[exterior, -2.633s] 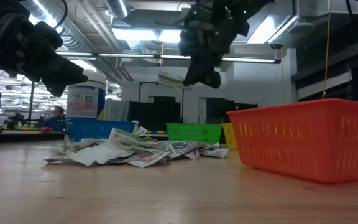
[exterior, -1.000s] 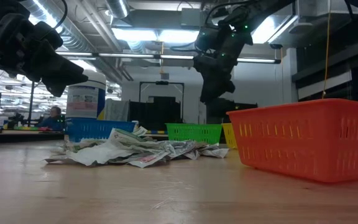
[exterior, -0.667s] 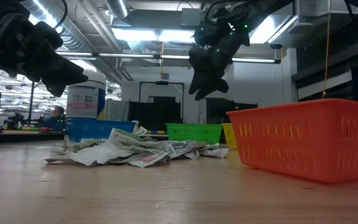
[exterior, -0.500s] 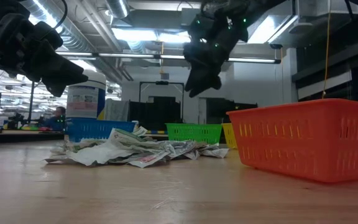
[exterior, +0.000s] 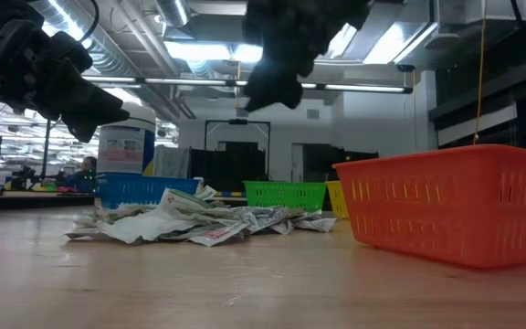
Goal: Pick & Place First Aid Supplies
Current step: Put the white bandage into the green bin
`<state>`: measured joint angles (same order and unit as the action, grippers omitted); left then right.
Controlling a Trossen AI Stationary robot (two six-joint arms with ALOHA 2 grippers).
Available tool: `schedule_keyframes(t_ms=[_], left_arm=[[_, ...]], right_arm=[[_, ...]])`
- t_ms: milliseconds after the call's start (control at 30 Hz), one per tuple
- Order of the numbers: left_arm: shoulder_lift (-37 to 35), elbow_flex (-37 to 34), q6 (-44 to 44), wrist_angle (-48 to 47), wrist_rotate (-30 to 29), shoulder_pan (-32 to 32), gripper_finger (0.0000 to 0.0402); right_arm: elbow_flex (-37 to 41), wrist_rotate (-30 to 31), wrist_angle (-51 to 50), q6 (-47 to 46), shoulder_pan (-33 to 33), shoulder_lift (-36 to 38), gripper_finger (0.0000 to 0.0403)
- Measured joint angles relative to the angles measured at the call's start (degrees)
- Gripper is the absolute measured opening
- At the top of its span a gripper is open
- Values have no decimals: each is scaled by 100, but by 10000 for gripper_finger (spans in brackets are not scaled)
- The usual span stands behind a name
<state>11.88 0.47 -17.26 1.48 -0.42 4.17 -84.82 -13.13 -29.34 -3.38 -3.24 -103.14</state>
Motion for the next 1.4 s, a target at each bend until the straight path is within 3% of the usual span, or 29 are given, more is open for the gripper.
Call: schedule_keyframes(t_ms=[233, 633, 967, 1400], left_arm=[[1, 1, 0, 3, 1, 0, 127], [11, 2, 0, -2, 1, -1, 127], [11, 1, 0, 0, 1, 0, 127], [11, 1, 0, 0, 1, -1, 127]], right_arm=[[-2, -4, 348, 378, 380, -362, 185], [0, -103, 871, -878, 539, -1172, 185], [0, -444, 1202, -1167, 619, -1559, 184], [-2, -160, 1379, -1331, 679, -1689, 122]])
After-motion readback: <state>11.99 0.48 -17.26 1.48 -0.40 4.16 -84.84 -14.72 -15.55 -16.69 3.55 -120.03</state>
